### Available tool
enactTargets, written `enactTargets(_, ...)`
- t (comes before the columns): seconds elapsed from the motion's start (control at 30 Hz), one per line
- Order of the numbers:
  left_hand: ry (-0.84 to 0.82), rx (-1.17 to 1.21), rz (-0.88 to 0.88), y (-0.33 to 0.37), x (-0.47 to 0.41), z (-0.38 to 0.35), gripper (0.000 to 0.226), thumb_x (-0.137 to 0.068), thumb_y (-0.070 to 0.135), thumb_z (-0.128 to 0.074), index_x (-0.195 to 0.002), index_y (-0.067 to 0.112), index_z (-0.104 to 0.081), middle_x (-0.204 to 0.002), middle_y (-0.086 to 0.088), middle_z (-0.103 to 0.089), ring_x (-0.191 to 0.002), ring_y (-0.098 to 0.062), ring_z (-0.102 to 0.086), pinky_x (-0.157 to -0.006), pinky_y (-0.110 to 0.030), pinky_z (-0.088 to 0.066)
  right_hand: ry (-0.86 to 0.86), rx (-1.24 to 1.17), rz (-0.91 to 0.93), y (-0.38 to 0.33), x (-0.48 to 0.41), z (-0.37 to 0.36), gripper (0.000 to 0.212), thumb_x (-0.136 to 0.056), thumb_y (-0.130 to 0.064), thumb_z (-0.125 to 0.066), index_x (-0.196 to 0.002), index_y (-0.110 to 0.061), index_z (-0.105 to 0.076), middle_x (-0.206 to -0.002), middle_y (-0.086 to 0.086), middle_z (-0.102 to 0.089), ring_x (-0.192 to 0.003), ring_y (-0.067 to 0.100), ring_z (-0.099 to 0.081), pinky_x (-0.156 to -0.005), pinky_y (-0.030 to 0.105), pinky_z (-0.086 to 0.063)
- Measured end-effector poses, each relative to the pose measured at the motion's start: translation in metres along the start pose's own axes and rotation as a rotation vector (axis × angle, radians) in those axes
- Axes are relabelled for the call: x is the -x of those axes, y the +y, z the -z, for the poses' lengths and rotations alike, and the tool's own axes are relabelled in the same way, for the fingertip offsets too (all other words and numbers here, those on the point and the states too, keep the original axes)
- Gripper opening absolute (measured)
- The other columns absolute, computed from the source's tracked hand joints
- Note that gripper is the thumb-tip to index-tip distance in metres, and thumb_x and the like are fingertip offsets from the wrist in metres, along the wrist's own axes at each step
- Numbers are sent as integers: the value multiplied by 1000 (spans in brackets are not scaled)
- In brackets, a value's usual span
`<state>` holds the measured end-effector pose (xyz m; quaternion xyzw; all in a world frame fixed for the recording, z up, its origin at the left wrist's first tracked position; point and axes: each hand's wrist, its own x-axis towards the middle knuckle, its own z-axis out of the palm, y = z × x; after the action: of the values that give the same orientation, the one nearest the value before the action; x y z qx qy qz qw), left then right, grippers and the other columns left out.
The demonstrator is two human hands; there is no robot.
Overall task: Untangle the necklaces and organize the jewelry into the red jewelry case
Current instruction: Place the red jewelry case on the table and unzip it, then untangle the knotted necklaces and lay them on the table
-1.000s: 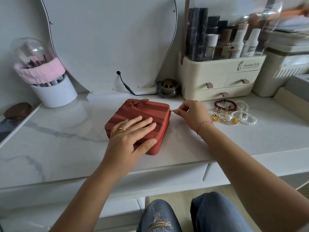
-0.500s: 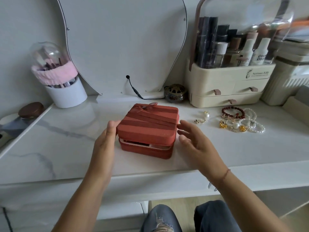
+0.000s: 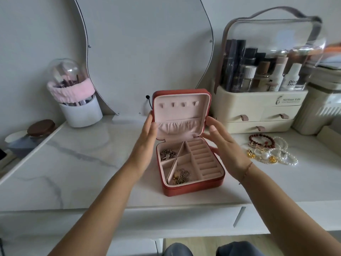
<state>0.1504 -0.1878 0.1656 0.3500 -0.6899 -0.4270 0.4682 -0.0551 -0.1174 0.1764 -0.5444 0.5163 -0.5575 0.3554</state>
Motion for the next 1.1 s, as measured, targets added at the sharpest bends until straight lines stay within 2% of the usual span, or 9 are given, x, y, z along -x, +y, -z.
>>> enactTargets(0.07, 15, -7, -12, -10, -13, -7, 59, -96, 60, -24, -151, 39, -14, -154, 28, -16, -134, 20, -18, -112, -13, -17, -20, 39, 2, 6, -9, -2, 43, -99, -40, -39, -141, -30, -39, -135, -12, -53, -125, 6, -50, -107, 33, -39)
enactTargets(0.17, 154, 115, 70, -22, -30, -16, 46, -99, 52, -28, -144, 39, -32, -152, 13, -35, -140, -3, -31, -116, -32, -24, -20, 79, 5, 15, -20, -3, 42, -100, -32, -39, -142, -28, -38, -138, -7, -51, -128, 9, -46, -111, 35, -34)
enactTargets(0.3, 310, 59, 253, -23, -41, -28, 45, -104, 34, -31, -138, 10, -47, -144, -6, -47, -133, -14, -39, -99, -15, -23, 50, 107, -35, 22, -21, -10, 38, -101, -27, -38, -139, -26, -39, -120, -15, -59, -109, -4, -56, -88, 14, -45)
enactTargets(0.37, 317, 18, 273, -24, -44, -29, 46, -104, 35, -31, -135, 6, -49, -143, -9, -48, -134, -19, -40, -94, -17, -24, 151, 125, -66, 27, -18, -14, 35, -100, -31, -40, -134, -23, -41, -116, -12, -58, -104, 0, -56, -78, 13, -44)
enactTargets(0.57, 355, -15, 322, -31, -49, -28, 49, -104, 37, -29, -136, 6, -50, -144, -11, -47, -135, -22, -40, -96, -19, -25, 199, 100, -156, 27, -16, -21, 22, -100, -23, -39, -95, -28, -60, -99, 0, -69, -96, 17, -64, -89, 38, -51)
enactTargets(0.73, 386, 11, 365, -30, -49, -29, 49, -104, 36, -31, -136, 5, -49, -144, -12, -47, -135, -23, -40, -97, -19, -28, 154, 142, -109, 18, -12, -21, 33, -101, -16, -38, -86, -38, -59, -104, 4, -69, -93, 18, -62, -83, 28, -49)
enactTargets(0.93, 413, 68, 400, -25, -47, -28, 49, -104, 37, -32, -137, 6, -49, -144, -10, -47, -134, -21, -42, -88, -15, -27, 77, 172, -84, 9, -10, -24, 34, -101, -19, -39, -85, -36, -64, -114, 33, -55, -106, 47, -49, -88, 53, -45)
enactTargets(1.0, 403, 43, 409, -25, -47, -26, 49, -103, 38, -32, -136, 6, -50, -144, -10, -48, -133, -22, -42, -85, -13, -27, 107, 164, -113, 14, -10, -25, 28, -101, -22, -38, -90, -26, -64, -107, 28, -62, -98, 44, -57, -84, 48, -51)
enactTargets(1.1, 392, 37, 411, -24, -47, -24, 50, -103, 38, -32, -134, 5, -52, -141, -11, -50, -130, -23, -45, -78, -10, -28, 174, 133, -207, 24, -10, -25, 23, -99, -33, -42, -110, -25, -60, -107, 0, -67, -101, 20, -63, -91, 40, -51)
